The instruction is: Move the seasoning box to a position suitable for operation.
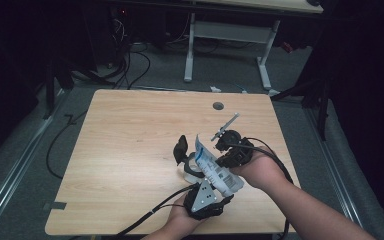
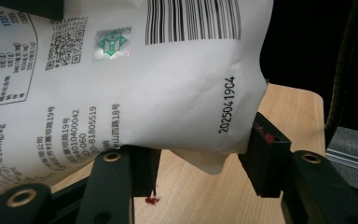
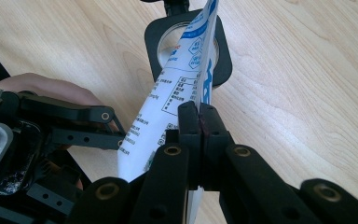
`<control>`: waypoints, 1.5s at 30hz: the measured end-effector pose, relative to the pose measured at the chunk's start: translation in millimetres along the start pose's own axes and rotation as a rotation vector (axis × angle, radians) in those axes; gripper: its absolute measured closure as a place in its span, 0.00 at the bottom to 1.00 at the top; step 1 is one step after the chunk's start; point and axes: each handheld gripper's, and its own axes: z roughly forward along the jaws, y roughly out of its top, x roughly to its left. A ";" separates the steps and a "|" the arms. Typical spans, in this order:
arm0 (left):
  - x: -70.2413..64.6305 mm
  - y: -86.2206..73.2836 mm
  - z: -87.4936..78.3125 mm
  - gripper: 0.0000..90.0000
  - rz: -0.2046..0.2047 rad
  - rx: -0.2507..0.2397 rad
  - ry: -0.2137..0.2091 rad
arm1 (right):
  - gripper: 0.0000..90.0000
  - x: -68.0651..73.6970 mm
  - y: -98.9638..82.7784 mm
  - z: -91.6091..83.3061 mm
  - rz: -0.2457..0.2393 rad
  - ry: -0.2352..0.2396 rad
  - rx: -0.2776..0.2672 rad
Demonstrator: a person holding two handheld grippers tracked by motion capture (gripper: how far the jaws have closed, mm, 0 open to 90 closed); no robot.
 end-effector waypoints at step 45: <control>3.2 5.6 -1.1 0.58 -0.008 -0.018 0.008 | 1.00 0.4 6.5 -4.4 -0.018 -0.015 -0.003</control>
